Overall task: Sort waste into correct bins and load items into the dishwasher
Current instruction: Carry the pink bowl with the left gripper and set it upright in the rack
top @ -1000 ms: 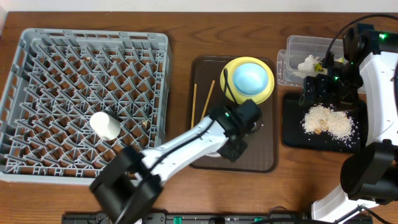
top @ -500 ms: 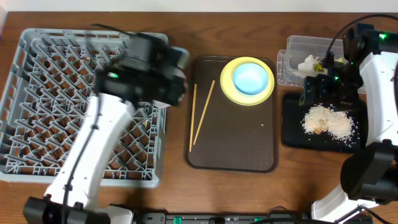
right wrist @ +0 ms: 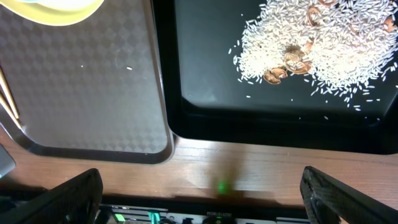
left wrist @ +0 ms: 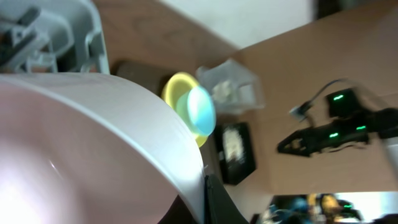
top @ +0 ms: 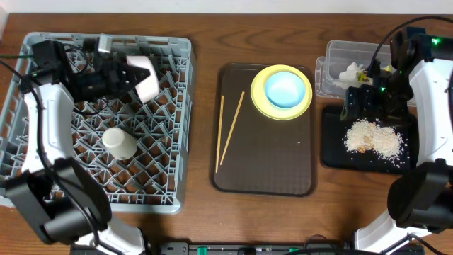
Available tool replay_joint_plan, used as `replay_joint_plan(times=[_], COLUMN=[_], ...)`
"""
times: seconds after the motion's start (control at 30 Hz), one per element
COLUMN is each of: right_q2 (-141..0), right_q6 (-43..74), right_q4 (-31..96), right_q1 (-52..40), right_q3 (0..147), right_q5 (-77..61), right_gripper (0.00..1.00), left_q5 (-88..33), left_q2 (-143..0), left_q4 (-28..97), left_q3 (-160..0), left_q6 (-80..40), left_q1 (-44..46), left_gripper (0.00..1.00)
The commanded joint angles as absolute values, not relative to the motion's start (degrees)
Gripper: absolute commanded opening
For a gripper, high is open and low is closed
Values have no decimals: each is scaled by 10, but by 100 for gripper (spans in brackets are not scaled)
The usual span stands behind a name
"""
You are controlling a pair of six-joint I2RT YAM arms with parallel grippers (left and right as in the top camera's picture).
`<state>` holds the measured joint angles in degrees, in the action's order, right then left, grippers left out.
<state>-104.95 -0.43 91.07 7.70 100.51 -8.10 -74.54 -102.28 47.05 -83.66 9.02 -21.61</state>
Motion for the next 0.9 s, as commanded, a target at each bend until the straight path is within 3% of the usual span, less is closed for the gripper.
replay_joint_plan(times=[0.0,0.3,0.87], right_q2=[-1053,-1053,-1053], right_q6=[4,4,4], right_q4=[911,911,912], right_q1=[79,79,79], right_q3=[1008,1008,1008], right_q5=[-80,-80,-80], right_gripper=[99,99,99], left_q5=[-871,-874,-853], left_q2=[-1057,-1111,-1120], left_q4=[439,349,354], left_q3=[-840,-840,-835], left_q6=[93,42,40], left_q1=[-237,-262,-286], left_gripper=[6,6,6])
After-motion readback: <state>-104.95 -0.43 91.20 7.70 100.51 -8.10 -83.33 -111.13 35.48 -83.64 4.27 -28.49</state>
